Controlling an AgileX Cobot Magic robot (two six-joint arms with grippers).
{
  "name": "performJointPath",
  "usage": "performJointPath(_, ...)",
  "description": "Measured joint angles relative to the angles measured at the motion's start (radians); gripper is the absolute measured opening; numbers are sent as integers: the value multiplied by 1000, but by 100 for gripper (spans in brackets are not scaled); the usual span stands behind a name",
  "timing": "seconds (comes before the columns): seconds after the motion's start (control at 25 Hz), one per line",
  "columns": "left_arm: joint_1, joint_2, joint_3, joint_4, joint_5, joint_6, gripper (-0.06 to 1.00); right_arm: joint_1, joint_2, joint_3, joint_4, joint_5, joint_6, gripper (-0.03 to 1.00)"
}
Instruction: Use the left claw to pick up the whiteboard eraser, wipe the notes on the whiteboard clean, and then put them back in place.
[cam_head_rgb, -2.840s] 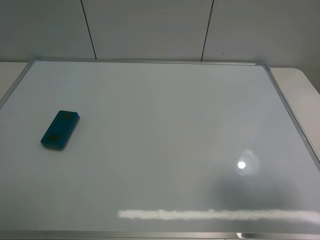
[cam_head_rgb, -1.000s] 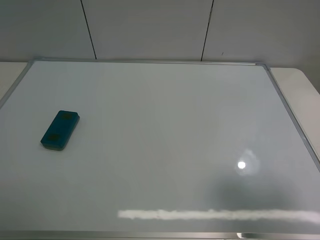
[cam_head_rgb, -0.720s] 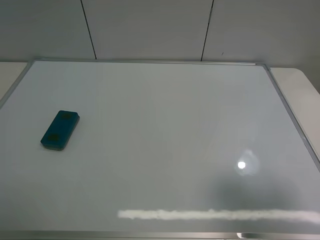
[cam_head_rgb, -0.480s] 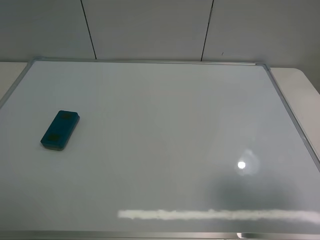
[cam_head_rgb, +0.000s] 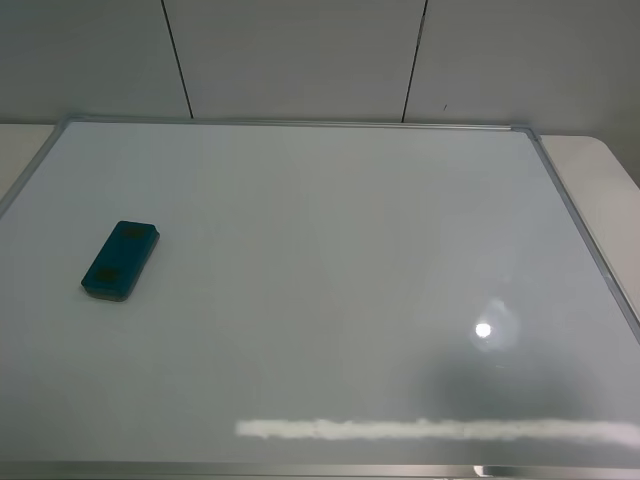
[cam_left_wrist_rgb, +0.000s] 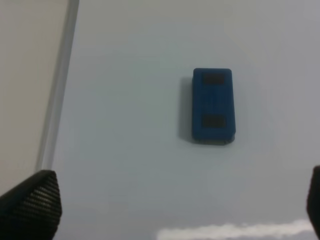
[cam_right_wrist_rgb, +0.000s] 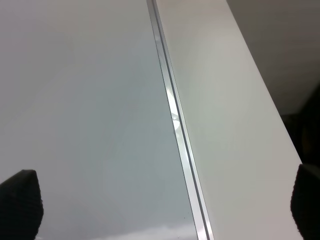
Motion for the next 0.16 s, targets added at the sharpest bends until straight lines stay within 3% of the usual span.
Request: performJointPath(0.16,0,0,0,0,0,0,99,0,0,0,0,0,0,99)
